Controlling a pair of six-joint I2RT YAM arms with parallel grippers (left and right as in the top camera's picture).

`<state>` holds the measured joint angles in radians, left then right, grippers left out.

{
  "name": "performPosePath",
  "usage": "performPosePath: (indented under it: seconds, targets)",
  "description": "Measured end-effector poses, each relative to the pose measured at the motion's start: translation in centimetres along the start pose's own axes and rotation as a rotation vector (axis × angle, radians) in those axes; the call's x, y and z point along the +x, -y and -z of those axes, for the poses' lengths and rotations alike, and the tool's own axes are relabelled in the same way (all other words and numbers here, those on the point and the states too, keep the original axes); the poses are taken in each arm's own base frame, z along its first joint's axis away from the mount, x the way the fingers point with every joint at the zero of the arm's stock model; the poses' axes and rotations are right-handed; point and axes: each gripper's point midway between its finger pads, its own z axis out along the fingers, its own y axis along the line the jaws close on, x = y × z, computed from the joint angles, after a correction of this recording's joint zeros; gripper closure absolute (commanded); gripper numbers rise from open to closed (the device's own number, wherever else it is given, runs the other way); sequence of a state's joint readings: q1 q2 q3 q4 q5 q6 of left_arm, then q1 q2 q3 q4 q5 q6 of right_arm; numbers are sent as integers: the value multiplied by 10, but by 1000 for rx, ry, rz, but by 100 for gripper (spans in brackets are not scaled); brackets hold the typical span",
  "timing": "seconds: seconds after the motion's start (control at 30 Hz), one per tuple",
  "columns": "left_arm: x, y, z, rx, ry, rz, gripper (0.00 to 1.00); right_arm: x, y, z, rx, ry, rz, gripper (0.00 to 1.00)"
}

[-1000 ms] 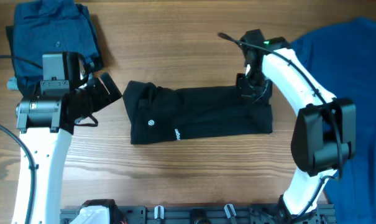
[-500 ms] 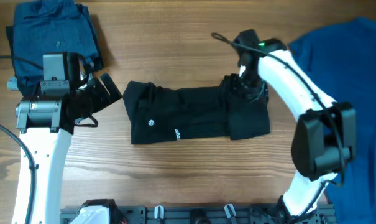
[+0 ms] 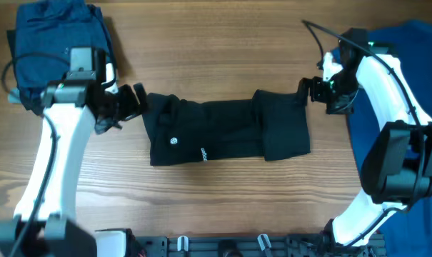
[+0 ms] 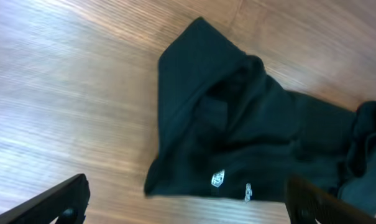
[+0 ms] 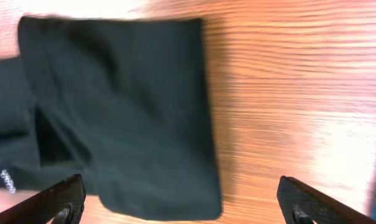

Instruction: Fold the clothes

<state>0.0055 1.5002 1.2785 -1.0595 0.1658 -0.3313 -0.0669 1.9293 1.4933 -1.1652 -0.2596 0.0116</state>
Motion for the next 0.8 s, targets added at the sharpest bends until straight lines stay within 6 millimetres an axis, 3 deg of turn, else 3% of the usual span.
performPosePath:
  seconds: [0.2,0.47,0.8]
  targets:
    - [-3,16,-59,98,-133,-74,0,18,-7,-35,-104,-30,50,0]
    - [-4,12,-116,138,-225,-102,0,18,-8,-37,-135,-27,43,0]
    - [-1,15,-123,188,-249,-146,0,12,-8,-37,-133,-2,52,0]
